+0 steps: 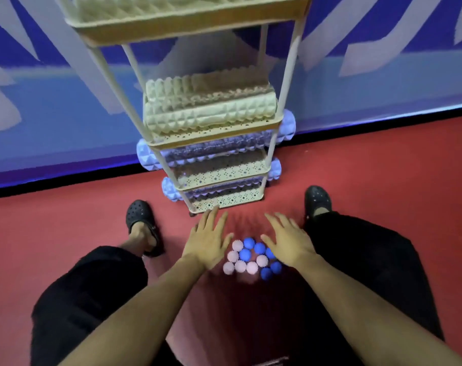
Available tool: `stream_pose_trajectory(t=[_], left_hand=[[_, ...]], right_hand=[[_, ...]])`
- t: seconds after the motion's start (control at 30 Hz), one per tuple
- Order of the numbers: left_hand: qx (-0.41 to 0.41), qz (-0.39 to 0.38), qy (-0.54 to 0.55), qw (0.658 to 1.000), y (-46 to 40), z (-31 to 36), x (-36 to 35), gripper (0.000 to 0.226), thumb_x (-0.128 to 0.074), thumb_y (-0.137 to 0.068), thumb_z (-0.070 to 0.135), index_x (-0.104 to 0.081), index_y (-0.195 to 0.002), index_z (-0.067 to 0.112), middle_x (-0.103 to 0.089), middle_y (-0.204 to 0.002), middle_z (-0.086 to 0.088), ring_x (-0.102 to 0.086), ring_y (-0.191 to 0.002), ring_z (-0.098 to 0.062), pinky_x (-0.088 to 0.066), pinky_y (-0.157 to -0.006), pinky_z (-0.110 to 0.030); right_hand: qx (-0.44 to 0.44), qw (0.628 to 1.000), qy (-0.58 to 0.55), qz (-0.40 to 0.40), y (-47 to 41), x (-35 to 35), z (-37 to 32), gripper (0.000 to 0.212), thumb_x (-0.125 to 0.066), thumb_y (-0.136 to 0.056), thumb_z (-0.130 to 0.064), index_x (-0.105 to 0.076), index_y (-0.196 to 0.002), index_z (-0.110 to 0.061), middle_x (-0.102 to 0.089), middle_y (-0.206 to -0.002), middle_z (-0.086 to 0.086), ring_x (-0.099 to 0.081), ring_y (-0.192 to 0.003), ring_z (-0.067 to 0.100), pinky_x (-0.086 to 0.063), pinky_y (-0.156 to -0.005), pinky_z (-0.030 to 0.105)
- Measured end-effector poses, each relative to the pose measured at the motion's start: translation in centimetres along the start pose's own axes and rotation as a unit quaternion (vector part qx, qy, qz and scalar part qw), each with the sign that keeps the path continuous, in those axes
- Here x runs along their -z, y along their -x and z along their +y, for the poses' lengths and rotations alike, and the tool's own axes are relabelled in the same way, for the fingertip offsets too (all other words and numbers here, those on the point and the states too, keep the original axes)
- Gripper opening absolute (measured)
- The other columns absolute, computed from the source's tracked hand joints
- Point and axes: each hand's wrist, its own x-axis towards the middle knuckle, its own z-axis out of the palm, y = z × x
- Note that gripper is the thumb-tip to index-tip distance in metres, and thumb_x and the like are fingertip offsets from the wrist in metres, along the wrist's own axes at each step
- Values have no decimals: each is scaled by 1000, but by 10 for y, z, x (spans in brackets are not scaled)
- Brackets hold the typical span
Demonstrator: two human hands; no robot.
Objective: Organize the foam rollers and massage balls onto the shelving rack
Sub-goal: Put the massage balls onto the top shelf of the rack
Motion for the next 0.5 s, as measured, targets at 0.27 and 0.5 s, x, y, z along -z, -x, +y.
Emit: stream_pose_trajectory(t=[0.27, 0.5], left_hand=[[3, -145, 42, 988, -74, 3, -129, 73, -30, -90, 67, -19, -155, 34, -16, -160, -3, -20, -144, -31, -40, -107, -57], [-34, -207, 69, 975, -136, 7, -213, 71, -34, -94, 69, -28, -155, 32, -30, -153, -14, -28, -139, -40, -34, -110, -53]], right_hand=[[-113, 979, -73, -153, -50, -116, 69, 82, -41, -88, -73, -19, -157, -36, -15, -162, -2, -25, -144, 33, -30, -116, 47], [-123, 973, -111, -158, -95, -190, 102, 72, -58, -96, -46, -26, -157, -23, -33, -153, 13, -32, -138, 34, -21, -115, 37]])
